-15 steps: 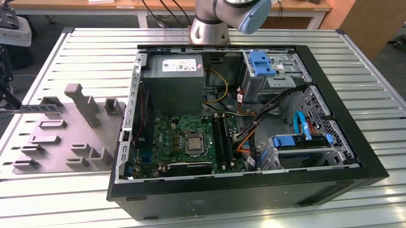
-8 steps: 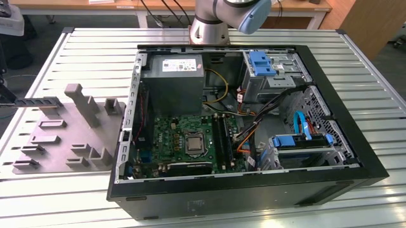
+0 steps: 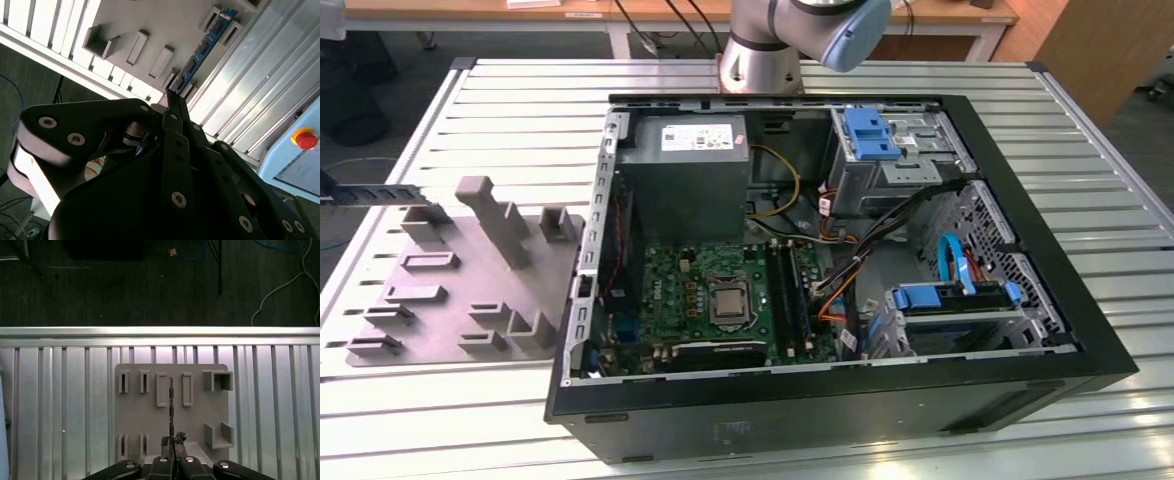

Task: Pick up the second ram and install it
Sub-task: 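Pick up the second ram and move it above second insertion slot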

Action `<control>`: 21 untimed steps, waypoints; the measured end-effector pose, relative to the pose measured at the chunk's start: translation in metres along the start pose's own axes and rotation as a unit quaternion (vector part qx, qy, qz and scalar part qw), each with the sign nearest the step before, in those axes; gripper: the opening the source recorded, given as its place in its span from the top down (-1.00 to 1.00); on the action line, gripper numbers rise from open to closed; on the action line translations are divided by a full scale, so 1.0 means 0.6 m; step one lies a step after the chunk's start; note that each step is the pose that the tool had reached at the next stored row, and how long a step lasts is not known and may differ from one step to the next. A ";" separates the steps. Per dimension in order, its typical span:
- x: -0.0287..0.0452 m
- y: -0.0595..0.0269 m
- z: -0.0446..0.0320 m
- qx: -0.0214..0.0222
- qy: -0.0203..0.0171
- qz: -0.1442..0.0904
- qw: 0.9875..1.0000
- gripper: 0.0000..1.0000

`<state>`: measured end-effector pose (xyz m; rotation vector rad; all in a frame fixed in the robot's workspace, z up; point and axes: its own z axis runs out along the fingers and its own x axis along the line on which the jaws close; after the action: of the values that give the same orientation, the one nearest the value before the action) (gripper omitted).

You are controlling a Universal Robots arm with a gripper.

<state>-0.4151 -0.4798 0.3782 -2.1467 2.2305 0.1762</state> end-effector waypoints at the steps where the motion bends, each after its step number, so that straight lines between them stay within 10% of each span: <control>1: -0.001 0.000 -0.005 0.000 -0.001 0.000 1.000 0.76; 7: -0.003 0.001 -0.029 0.000 -0.007 0.000 1.000 0.76; 21: -0.003 -0.001 -0.030 0.000 -0.007 0.000 1.000 0.76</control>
<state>-0.4134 -0.4798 0.3965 -2.1399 2.2225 0.1912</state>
